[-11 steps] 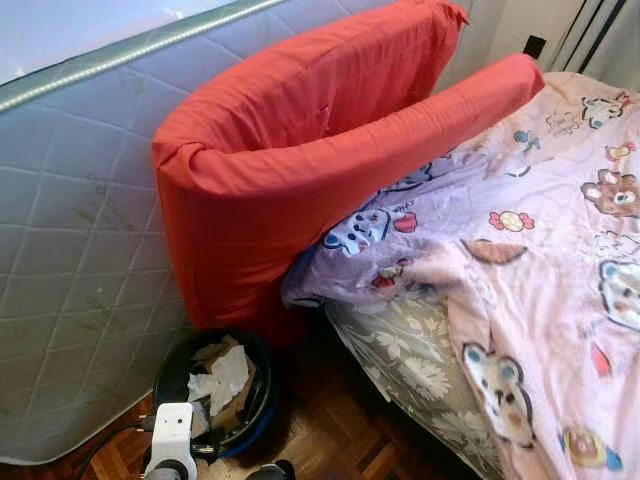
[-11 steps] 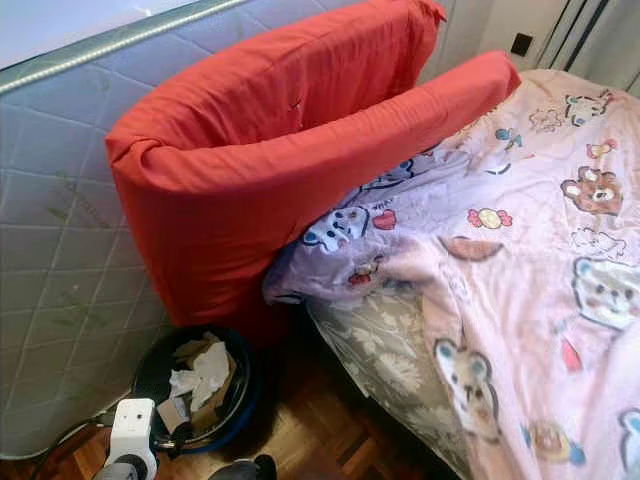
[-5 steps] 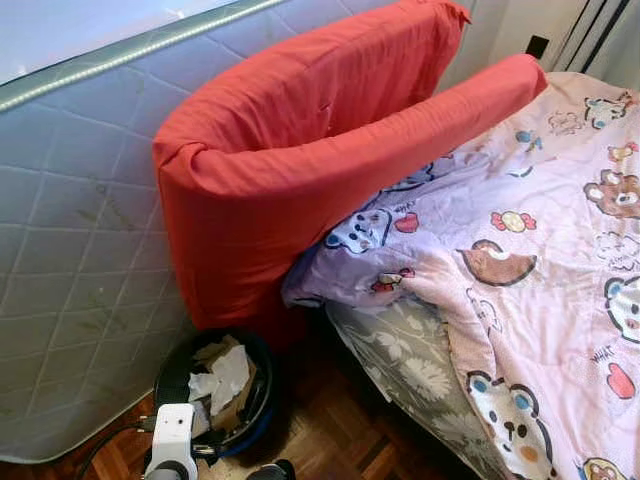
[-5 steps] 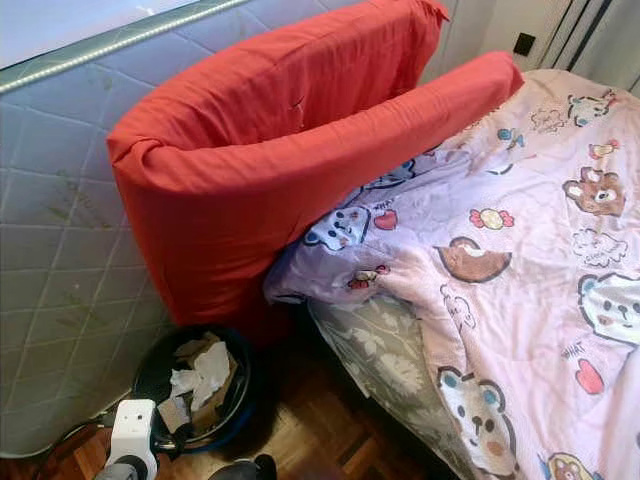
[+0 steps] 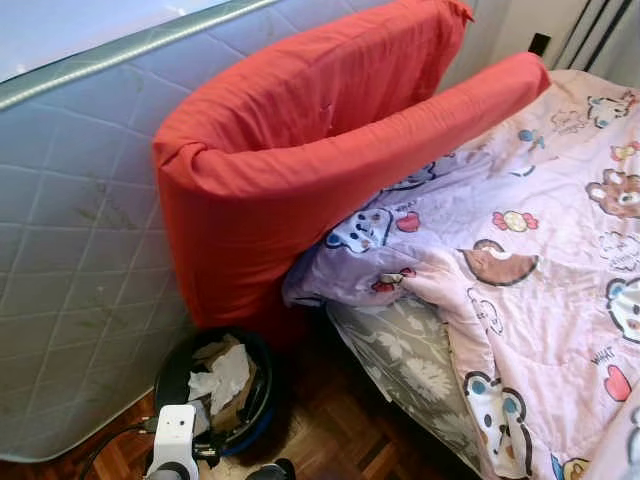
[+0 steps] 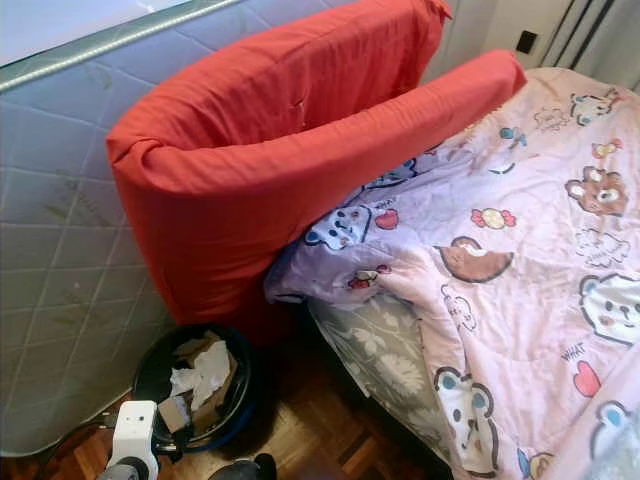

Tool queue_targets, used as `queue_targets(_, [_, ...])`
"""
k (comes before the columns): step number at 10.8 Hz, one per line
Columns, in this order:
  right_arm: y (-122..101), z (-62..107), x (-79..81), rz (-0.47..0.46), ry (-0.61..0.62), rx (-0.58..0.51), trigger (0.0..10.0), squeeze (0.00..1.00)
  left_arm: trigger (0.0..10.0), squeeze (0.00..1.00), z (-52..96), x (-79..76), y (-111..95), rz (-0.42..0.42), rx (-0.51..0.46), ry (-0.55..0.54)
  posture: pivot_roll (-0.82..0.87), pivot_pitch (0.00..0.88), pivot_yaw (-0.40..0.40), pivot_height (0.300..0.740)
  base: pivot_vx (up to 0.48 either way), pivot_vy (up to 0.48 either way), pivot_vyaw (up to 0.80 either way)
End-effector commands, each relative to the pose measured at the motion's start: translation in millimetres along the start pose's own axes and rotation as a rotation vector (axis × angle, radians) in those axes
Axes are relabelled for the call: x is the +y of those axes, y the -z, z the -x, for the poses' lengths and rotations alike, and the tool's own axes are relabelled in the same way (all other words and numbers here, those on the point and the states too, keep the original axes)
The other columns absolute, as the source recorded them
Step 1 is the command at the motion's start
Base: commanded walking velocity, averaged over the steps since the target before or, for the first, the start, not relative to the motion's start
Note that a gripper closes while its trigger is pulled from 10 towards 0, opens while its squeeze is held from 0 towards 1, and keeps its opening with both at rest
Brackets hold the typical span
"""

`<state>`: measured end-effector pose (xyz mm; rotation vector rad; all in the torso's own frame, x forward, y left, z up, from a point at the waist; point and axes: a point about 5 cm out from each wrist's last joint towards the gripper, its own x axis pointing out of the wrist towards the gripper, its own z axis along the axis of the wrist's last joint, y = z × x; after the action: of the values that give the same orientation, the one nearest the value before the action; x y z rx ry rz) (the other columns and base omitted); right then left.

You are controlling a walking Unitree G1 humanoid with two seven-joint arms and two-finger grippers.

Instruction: Clean up the room

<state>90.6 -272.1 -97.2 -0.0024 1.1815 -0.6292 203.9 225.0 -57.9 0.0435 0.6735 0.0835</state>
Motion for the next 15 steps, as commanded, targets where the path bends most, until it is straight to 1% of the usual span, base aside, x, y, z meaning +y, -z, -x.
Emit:
queue_targets(1, [15,0.3,-9.3,0.006,0.042,0.051,10.0,0.00,10.0,0.00,3.5,2.6,9,-0.017,0.036,0.001,0.14,0.186,0.007,0.740,0.000,0.000,0.00])
queue_targets(2, [14,-0.6,-23.8,-0.030,0.133,0.051,10.0,0.00,10.0,0.00,3.6,2.6,9,-0.019,0.036,0.001,0.14,0.186,0.009,0.740,0.000,0.000,0.00])
queue_targets(3, [14,-0.8,-31.5,-0.036,0.175,0.053,10.0,0.00,10.0,0.00,3.8,2.3,10,-0.020,0.036,0.002,0.14,0.186,0.009,0.740,0.000,0.000,0.00])
queue_targets(5, [15,-0.8,-28.3,-0.034,0.148,0.059,10.0,0.00,10.0,0.00,4.3,2.3,11,-0.020,0.044,0.002,0.14,0.187,0.008,0.740,0.000,0.000,0.00])
queue_targets(6, [15,-0.5,-22.0,-0.041,0.125,0.058,10.0,0.75,10.0,0.00,3.9,1.6,11,-0.020,0.040,0.003,0.14,0.187,0.008,0.740,0.000,0.000,0.00])
queue_targets(7, [14,-0.2,-17.4,-0.044,0.115,0.054,10.0,1.00,10.0,0.00,3.9,1.6,11,-0.020,0.041,0.003,0.14,0.186,0.008,0.740,0.000,0.000,0.00])
queue_targets(8, [12,-0.1,-14.0,-0.043,0.106,0.049,10.0,1.00,10.0,0.00,4.0,2.1,11,-0.018,0.042,0.001,0.15,0.185,0.007,0.740,0.000,0.000,0.00])
queue_targets(9, [11,-0.2,-14.0,-0.044,0.106,0.046,10.0,1.00,10.0,0.00,3.9,2.4,10,-0.018,0.037,0.000,0.15,0.185,0.007,0.740,0.000,0.000,0.00])
queue_targets(12, [9,-0.5,-19.3,-0.049,0.143,0.033,10.0,1.00,10.0,0.00,3.9,1.6,10,-0.017,0.037,0.001,0.15,0.185,0.005,0.740,0.000,0.000,0.00])
queue_targets(13, [-6,-0.6,-9.9,-0.110,0.063,-0.066,10.0,0.01,10.0,0.00,3.9,1.7,11,-0.016,0.040,0.001,0.14,0.185,0.006,0.740,0.000,0.000,0.00])
queue_targets(14, [-17,1.0,4.3,-0.118,-0.040,-0.130,10.0,0.00,10.0,0.00,3.9,1.6,11,-0.016,0.042,0.001,0.14,0.185,0.007,0.740,0.000,0.000,0.00])
queue_targets(15, [-31,9.8,45.4,-0.095,-0.279,-0.216,10.0,0.00,10.0,0.00,3.9,0.9,11,-0.014,0.047,0.001,0.14,0.185,0.006,0.740,0.000,0.000,0.00])
